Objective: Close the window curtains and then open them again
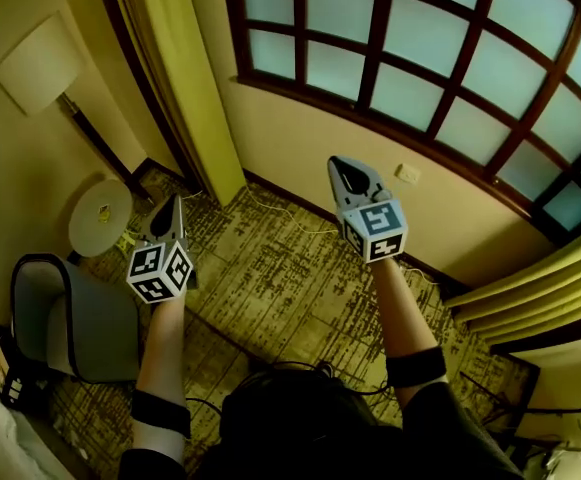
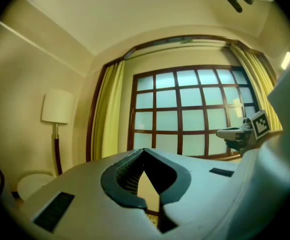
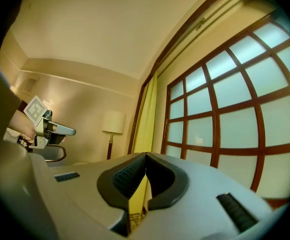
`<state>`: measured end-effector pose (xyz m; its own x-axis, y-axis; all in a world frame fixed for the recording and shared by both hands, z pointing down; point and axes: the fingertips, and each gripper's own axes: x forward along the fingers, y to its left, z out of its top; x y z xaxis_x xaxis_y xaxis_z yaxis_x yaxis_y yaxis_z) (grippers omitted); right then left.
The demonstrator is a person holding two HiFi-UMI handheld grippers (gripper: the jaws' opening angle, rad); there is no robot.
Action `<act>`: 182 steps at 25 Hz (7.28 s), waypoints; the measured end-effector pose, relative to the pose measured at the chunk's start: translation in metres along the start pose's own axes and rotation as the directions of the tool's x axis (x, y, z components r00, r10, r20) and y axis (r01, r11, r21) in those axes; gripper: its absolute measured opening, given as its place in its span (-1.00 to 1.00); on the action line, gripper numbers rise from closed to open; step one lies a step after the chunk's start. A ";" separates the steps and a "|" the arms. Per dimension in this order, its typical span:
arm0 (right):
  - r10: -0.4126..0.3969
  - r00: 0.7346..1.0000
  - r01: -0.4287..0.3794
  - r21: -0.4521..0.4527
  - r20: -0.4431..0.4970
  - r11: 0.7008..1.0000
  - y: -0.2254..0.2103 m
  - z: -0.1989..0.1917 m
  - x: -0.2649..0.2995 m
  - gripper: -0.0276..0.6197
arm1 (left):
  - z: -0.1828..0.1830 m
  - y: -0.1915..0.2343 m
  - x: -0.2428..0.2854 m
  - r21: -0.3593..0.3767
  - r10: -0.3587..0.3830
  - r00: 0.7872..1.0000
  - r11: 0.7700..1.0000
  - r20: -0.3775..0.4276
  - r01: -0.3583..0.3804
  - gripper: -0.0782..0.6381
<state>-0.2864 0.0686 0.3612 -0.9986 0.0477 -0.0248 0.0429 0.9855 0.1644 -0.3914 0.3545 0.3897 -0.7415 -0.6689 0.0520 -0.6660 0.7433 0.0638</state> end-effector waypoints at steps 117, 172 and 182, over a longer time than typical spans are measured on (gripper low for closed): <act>-0.119 0.969 0.145 0.107 -0.217 0.984 0.005 -0.114 0.613 -0.91 | 0.141 0.344 0.633 0.118 -0.274 0.958 0.957 0.085 0.263 0.18; -0.467 0.856 0.507 0.183 -0.221 0.843 -0.150 -0.131 0.355 -0.91 | 0.135 -0.038 0.597 0.296 -0.634 0.773 0.740 0.008 0.604 -0.78; -0.536 0.813 0.577 0.193 -0.228 0.793 -0.174 -0.127 0.245 -0.91 | 0.145 -0.144 0.549 0.320 -0.665 0.745 0.716 0.046 0.620 -0.78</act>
<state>-0.5423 -0.1115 0.4522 -0.8419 -0.5269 0.1168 -0.5364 0.8408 -0.0737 -0.7142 -0.1181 0.2644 -0.1133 -0.9923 -0.0492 -0.9629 0.1219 -0.2409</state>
